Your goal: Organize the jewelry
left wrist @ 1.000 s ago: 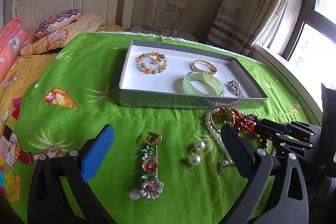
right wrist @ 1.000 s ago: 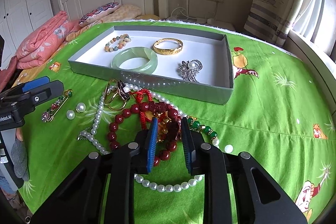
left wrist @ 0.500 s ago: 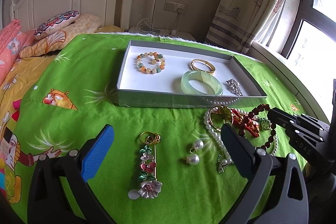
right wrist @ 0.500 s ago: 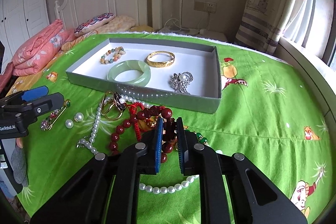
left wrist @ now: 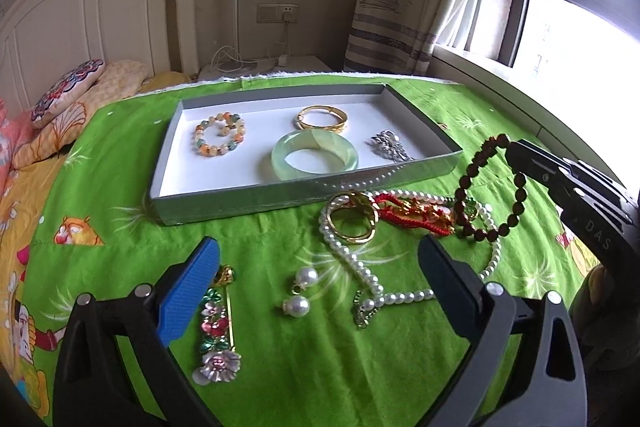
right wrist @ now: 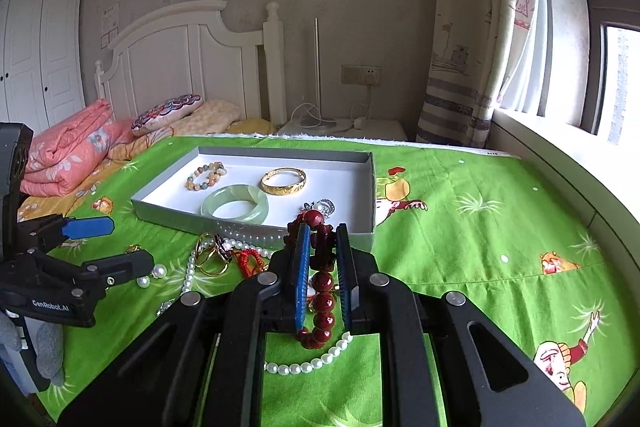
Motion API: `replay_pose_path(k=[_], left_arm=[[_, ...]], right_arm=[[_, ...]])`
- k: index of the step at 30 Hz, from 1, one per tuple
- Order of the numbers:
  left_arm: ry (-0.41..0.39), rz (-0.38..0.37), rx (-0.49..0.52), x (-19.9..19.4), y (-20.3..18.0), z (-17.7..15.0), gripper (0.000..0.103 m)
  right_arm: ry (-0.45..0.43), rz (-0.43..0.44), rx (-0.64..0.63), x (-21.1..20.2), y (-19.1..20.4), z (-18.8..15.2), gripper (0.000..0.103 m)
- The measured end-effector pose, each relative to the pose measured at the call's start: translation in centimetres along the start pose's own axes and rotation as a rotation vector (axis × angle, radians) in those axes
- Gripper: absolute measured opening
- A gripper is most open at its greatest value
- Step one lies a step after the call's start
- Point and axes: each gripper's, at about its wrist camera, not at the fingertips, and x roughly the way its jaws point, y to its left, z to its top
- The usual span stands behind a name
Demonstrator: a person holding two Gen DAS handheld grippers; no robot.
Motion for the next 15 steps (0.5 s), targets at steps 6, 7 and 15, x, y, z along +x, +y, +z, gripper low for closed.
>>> replay_pose_path(k=[6,7,15], left_arm=[[0.054,0.038,0.15,2.3,-3.2,0.9,0.071],[0.063,0.043,0.164,2.8,-3.4,0.9,0.067],[0.099,0.046,0.203,4.8,-3.5,1.2,0.037]], right_arm=[[-0.021,-0.004,-0.013,-0.5,0.4,-0.1,0.014],[-0.026,-0.003,-0.013,-0.6,0.4,-0.2,0.014],[-0.027,0.008,-0.004,-0.7,0.2,-0.3,0.014]])
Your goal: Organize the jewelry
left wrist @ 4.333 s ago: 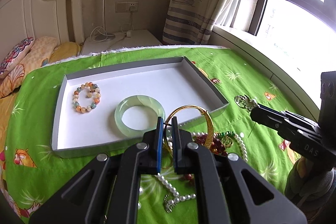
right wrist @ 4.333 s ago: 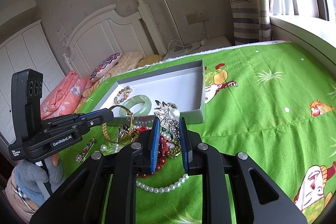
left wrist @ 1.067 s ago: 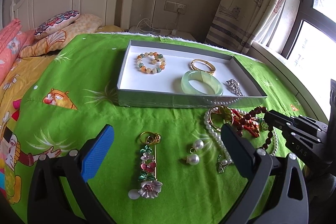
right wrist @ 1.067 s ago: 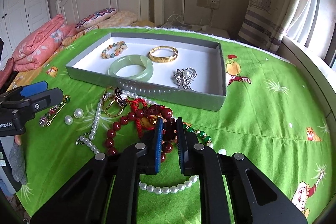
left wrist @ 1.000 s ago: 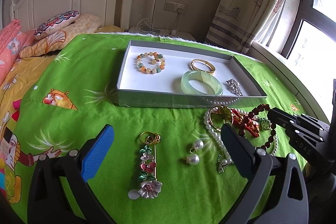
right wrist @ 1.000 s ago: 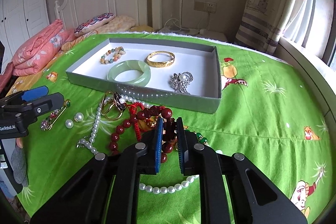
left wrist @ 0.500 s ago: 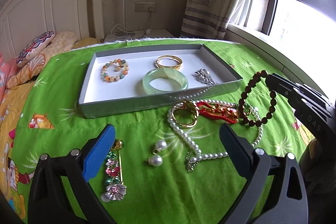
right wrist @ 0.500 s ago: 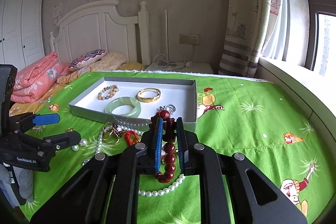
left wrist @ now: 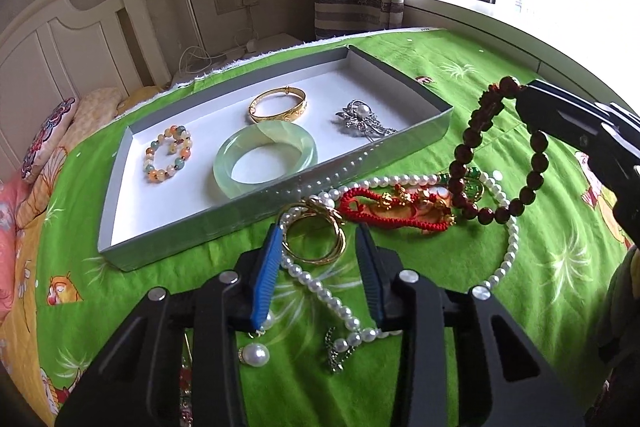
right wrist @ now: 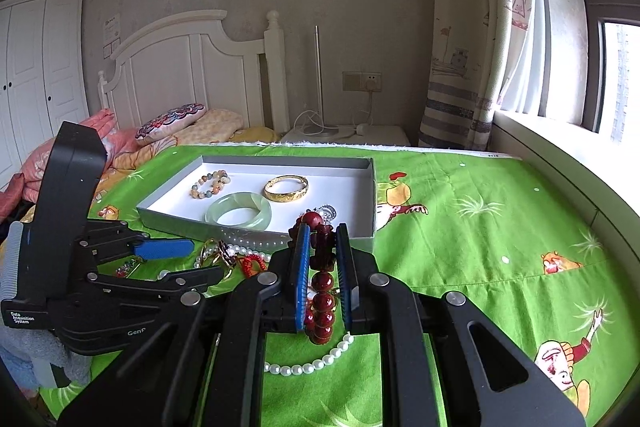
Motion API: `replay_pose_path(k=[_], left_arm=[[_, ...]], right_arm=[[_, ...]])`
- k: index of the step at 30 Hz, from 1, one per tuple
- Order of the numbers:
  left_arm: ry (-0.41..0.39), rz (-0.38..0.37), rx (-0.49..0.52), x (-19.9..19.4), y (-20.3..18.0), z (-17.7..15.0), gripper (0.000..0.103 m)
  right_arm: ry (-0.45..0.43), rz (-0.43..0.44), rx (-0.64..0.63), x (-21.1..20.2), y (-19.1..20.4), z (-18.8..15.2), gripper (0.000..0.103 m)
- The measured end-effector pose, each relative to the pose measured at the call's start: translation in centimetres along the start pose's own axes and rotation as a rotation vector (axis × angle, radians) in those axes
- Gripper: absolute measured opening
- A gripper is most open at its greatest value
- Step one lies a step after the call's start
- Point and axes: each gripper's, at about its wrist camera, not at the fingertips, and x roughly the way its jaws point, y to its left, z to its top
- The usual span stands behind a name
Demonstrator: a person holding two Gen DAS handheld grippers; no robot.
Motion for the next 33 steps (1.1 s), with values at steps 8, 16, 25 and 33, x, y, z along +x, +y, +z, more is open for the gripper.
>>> replay_pose_path(k=[8,16,25,33], left_arm=[[0.001,-0.037,0.02,0.6,-0.1,0.0,0.004],[-0.099,-0.093,-0.087,-1.6,2.0,-0.3,0.004],[-0.177,-0.085,-0.131,-3.9,2.9,-0.1,0.004],[-0.164,-0.052,-0.103,-4.5,2.9,0.3,0.004]], right_arm=[[-0.006,0.003,0.003,-0.1,-0.1,0.0,0.014],[-0.015,0.001,0.005,-0.2,-0.1,-0.1,0.014],[-0.027,-0.001,0.007,-0.4,-0.1,-0.1,0.014],[-0.013,0.022,0.025,-0.1,-0.3,0.2,0.014]])
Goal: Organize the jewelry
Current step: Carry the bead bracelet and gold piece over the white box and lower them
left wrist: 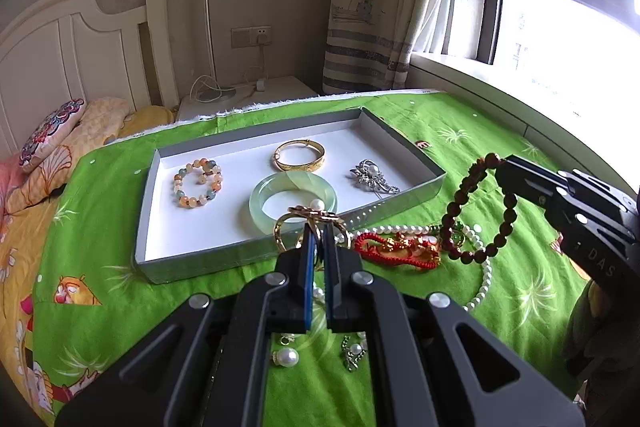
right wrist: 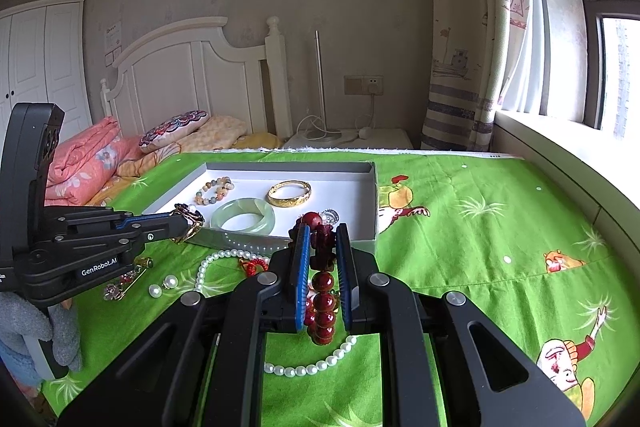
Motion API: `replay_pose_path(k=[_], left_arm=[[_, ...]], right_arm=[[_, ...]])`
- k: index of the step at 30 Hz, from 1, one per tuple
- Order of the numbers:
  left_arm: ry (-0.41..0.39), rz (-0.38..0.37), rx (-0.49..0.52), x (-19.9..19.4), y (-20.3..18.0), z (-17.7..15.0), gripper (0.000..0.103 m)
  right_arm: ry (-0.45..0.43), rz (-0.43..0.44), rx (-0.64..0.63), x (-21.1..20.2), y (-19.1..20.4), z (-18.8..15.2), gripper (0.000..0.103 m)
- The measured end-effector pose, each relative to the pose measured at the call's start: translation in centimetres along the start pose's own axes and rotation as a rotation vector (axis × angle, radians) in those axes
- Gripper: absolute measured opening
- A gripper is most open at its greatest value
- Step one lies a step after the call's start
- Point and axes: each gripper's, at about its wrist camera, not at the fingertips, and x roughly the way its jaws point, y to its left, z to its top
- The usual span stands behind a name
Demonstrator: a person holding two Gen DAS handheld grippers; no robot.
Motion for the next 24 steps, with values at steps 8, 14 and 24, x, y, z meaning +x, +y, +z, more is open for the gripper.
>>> replay_pose_path(k=[8,14,24], left_arm=[[0.015,0.053,0.023,0.2,1.4,1.2,0.004],[0.028,0.085,0.021,1.2,2.8,2.7,0.004],[0.069,0.131,-0.015,4.4,5.2,5.0,0.004]], right_arm=[[-0.022,0.012,-0.032,0.0,0.9,2.5,0.014],[0.003,0.025,-0.078,1.9,2.0,4.1,0.014],[0.056,0.034,-0.107,6.0,3.1,6.1,0.014]])
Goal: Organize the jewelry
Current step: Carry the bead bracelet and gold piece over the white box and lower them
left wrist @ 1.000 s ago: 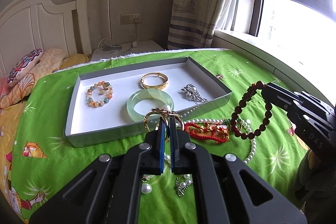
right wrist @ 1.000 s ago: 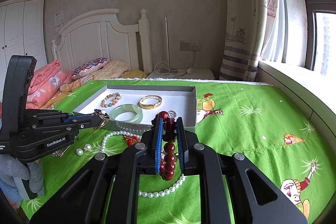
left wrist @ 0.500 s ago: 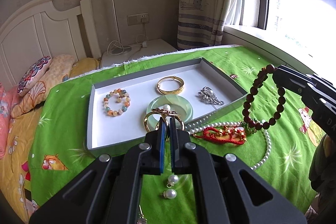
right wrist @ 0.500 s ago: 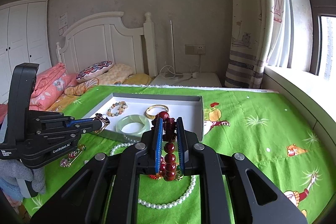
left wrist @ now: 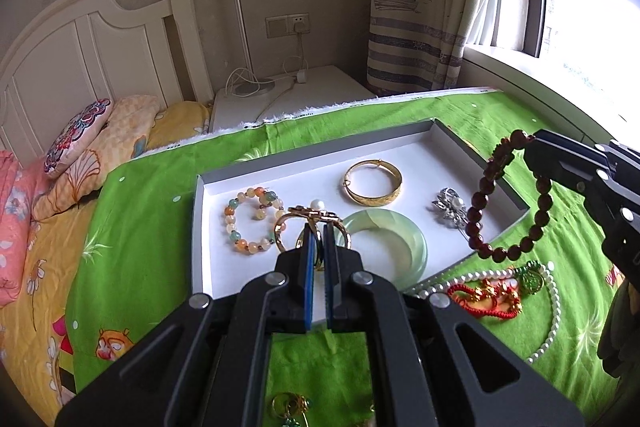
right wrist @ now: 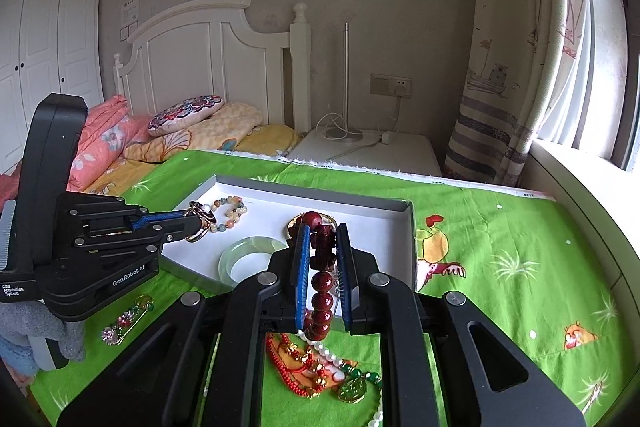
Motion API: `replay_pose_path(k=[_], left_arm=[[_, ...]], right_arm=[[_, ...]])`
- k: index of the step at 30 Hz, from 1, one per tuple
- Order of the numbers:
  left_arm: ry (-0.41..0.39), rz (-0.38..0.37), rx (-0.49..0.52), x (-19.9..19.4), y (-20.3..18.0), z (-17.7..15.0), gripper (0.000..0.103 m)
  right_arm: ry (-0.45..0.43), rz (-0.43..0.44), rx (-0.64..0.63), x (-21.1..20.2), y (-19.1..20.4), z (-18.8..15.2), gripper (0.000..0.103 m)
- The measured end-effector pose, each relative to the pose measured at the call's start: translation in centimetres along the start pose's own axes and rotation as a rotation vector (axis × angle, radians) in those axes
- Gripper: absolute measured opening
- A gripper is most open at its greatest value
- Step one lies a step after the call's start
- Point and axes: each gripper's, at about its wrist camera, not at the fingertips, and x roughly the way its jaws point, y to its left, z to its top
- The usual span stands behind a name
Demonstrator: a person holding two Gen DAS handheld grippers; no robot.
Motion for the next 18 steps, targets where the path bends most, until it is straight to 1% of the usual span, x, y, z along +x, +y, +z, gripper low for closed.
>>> replay_pose_path(k=[5,10,13,16,18], left_arm=[[0.037,0.027,-0.038,2.5,1.3,1.1,0.004],[0.087,0.049,-0.063,5.2,2.3,2.1,0.004],[0.105,0.067,-0.066,6.4,2.6,2.5,0.004],[0.114,0.072,-0.08,7.4,2.9,2.7,0.006],[0.12,0.069,-0.096,7.7,3.3,2.4,0.026]], right_arm=[[0.028,0.013,0.007,2.0,0.0,1.1,0.014],[0.087,0.043,0.061,5.0,-0.4,1.6,0.014],[0.11,0.034,0.092,6.7,-0.8,1.7,0.014],[0.13,0.005,0.124,8.1,-1.8,1.5,0.015],[0.136,0.025,0.14,8.7,-2.4,1.3,0.015]])
